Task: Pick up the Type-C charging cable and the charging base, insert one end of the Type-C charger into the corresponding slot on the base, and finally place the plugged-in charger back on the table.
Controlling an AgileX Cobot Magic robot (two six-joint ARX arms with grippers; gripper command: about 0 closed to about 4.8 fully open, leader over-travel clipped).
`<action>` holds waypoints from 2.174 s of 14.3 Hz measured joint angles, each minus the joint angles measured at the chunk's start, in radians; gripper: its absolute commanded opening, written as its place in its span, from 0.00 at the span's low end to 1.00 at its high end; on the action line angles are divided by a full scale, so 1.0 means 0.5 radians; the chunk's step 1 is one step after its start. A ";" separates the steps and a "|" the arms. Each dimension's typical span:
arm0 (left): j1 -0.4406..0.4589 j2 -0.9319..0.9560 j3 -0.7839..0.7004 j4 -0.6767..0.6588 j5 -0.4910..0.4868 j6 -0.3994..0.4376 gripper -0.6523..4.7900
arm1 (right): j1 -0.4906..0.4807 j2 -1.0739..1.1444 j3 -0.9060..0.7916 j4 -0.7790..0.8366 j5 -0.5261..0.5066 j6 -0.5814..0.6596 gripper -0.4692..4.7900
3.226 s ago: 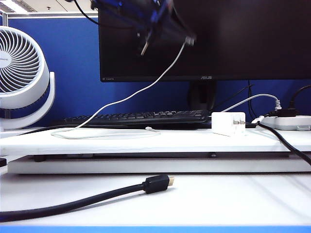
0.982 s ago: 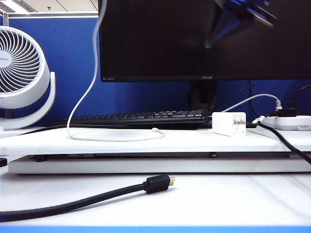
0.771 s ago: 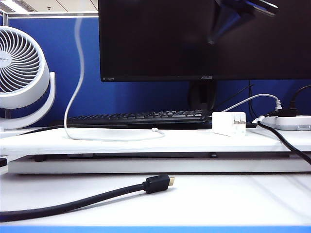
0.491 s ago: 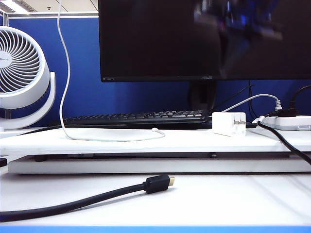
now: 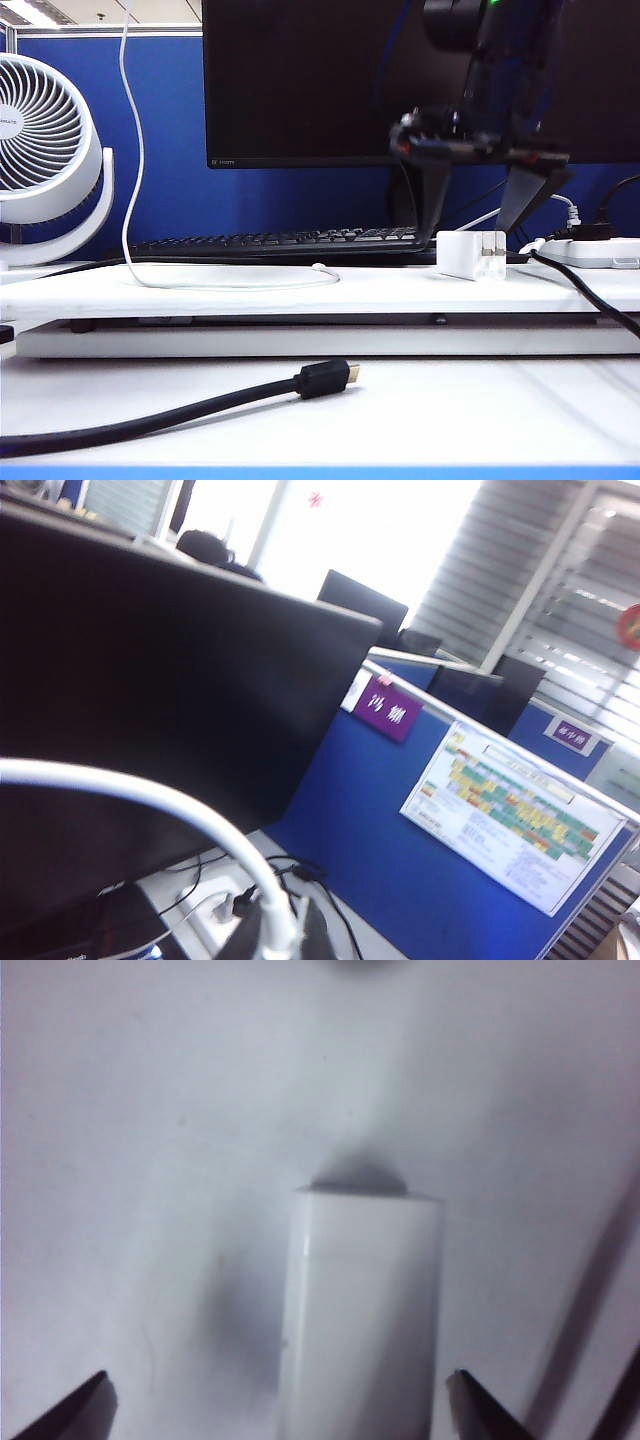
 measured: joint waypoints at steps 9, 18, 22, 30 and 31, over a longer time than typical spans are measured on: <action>0.000 0.002 0.000 -0.074 0.000 0.045 0.11 | -0.001 0.248 0.158 -0.130 0.093 -0.119 0.43; 0.001 0.002 0.000 -0.072 0.000 0.051 0.11 | -0.001 0.161 0.462 -0.311 -0.796 -0.174 0.09; 0.001 0.002 0.000 0.027 0.070 0.045 0.11 | 0.000 -0.176 0.784 -0.206 -1.464 -0.164 0.09; 0.000 0.003 0.000 0.894 0.464 -0.164 0.11 | 0.001 -0.603 0.890 0.929 -2.149 0.153 0.09; -0.002 0.002 0.000 0.954 0.516 -0.169 0.11 | 0.002 -0.603 0.890 0.982 -2.207 0.154 0.09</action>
